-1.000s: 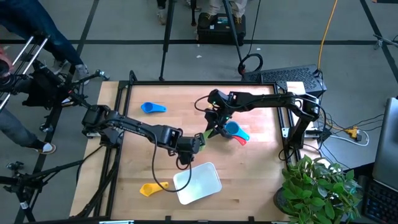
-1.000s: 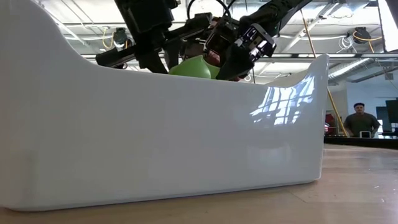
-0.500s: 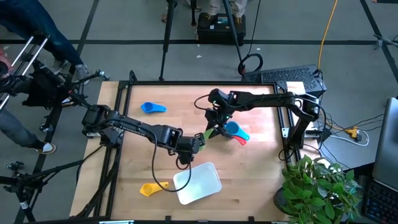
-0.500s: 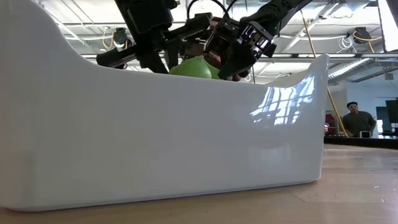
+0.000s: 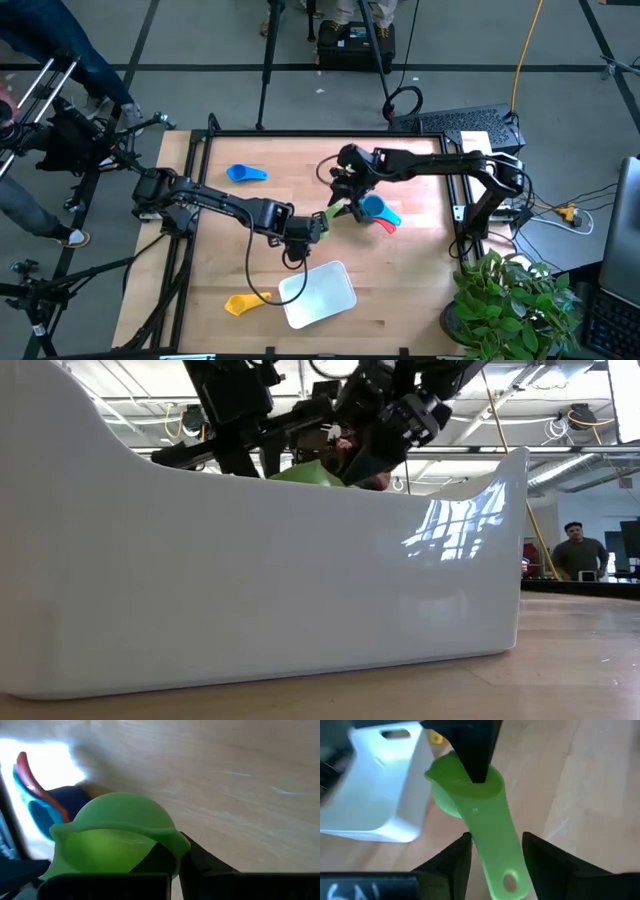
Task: Nest measuring cups in basket
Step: Stack the green measuring cup on the light blue measuring cup
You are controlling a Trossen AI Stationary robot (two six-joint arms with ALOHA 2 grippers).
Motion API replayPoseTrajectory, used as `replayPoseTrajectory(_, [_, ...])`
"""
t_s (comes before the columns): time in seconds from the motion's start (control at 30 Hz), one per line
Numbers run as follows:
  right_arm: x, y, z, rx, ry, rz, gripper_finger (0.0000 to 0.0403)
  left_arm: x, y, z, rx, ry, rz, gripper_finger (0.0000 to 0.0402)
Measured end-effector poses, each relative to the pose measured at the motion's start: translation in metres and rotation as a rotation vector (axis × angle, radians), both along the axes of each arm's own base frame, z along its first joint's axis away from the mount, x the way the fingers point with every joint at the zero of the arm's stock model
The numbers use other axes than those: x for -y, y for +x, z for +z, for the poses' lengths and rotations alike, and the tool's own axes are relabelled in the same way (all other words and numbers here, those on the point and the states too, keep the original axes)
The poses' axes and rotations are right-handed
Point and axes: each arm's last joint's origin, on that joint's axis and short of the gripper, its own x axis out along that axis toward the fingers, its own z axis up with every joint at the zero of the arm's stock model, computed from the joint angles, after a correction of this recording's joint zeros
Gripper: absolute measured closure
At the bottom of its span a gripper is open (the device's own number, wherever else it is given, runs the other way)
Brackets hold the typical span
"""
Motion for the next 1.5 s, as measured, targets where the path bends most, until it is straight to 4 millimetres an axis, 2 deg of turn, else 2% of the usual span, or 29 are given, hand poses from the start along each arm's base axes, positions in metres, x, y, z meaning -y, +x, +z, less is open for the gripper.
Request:
replayPoseTrajectory(0.13, [-0.022,0.007,0.001,0.036,-0.231,0.039,0.0252,-0.002,0.000,-0.002,-0.010,-0.005,0.006,0.0394])
replayPoseTrajectory(0.23, [-0.034,0.010,0.000,0.042,-0.358,0.046,0.0280,-0.002,0.000,-0.002,-0.007,-0.001,0.016,0.0394])
replayPoseTrajectory(0.6, [-0.047,0.012,0.000,0.014,-0.620,0.024,0.0391,-0.003,0.000,-0.001,0.004,-0.013,0.059,0.0394])
replayPoseTrajectory(0.73, [-0.052,0.012,0.000,0.004,-0.704,0.006,0.0399,-0.003,0.001,-0.001,0.025,-0.024,0.108,0.0384])
replayPoseTrajectory(0.97, [-0.051,0.011,0.002,-0.022,-0.789,-0.065,0.0402,-0.006,0.002,0.001,0.066,-0.023,0.213,0.0321])
replayPoseTrajectory(1.2, [-0.047,-0.008,0.016,-0.028,-0.860,-0.168,0.0402,-0.016,-0.001,0.016,0.144,-0.055,0.334,0.0296])
replayPoseTrajectory(1.37, [-0.045,-0.041,0.015,-0.050,-0.898,-0.310,0.0402,-0.025,-0.005,0.034,0.243,-0.094,0.433,0.0294])
replayPoseTrajectory(1.5, [-0.043,-0.078,0.001,-0.136,-1.051,-0.509,0.0402,-0.023,-0.006,0.039,0.265,-0.167,0.437,0.0294])
